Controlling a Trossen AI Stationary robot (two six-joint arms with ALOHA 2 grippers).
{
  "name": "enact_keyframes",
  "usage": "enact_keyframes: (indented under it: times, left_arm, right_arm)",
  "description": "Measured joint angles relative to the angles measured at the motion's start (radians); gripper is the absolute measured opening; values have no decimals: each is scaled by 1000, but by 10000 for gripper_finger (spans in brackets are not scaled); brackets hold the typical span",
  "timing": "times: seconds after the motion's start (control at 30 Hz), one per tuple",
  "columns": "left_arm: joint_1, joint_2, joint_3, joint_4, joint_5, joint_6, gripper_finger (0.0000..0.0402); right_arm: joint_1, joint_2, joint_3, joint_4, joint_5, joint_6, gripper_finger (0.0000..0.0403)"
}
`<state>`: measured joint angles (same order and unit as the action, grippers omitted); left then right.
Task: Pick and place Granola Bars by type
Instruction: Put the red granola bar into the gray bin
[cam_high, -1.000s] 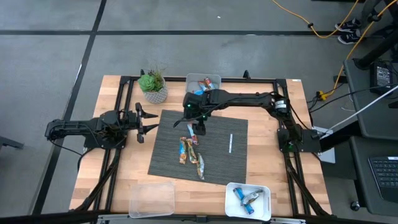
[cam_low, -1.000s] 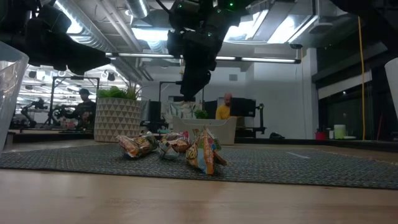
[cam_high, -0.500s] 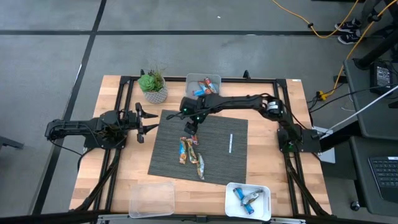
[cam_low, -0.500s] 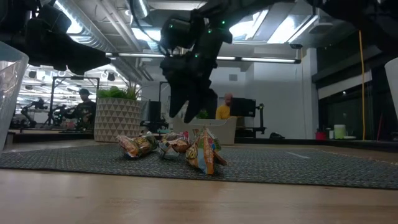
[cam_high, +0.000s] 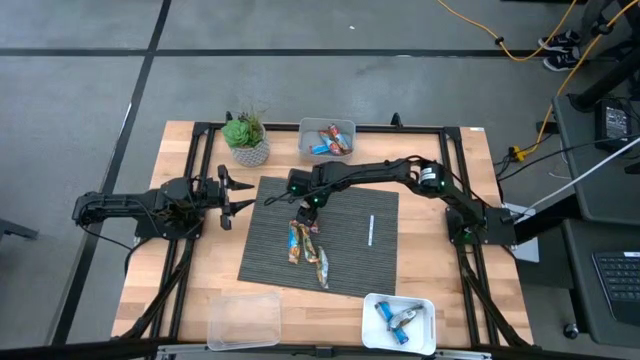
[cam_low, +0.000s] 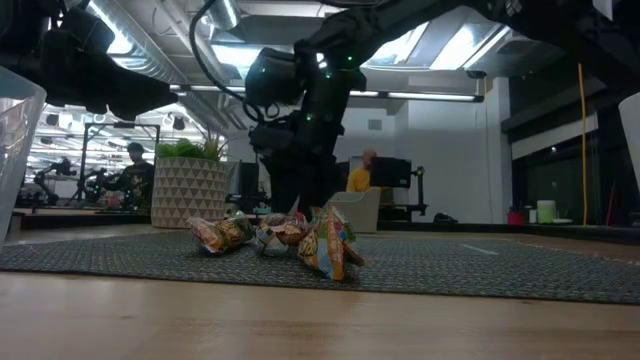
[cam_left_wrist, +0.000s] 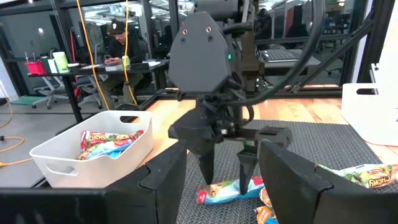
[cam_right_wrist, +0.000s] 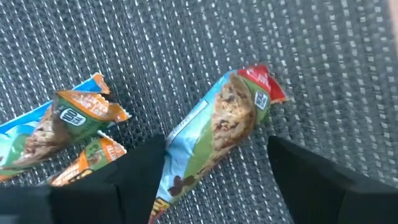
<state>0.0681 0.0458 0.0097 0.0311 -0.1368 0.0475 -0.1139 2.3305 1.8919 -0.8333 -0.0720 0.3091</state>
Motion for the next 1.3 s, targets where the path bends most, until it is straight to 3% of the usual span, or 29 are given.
enact_keyframes:
  times: [0.17, 0.53, 0.67, 0.8, 1.1, 1.3]
  left_arm:
    - [0, 0, 0, 0, 0, 0, 191]
    - [0, 0, 0, 0, 0, 0, 191]
    - [0, 0, 0, 0, 0, 0, 191]
    - [0, 0, 0, 0, 0, 0, 189]
    - [0, 0, 0, 1, 0, 0, 190]
    - [0, 0, 0, 0, 0, 0, 191]
  right_arm:
    - [0, 2, 0, -6, -1, -26, 229]
    - [-1, 2, 1, -23, -7, -57, 40]
    - [-1, 1, 2, -35, -25, -62, 29]
    - [-1, -9, 6, -91, -27, -83, 46]
    - [0, -69, 86, -241, 63, -162, 22]
    - [11, -138, 126, -271, 88, -154, 38]
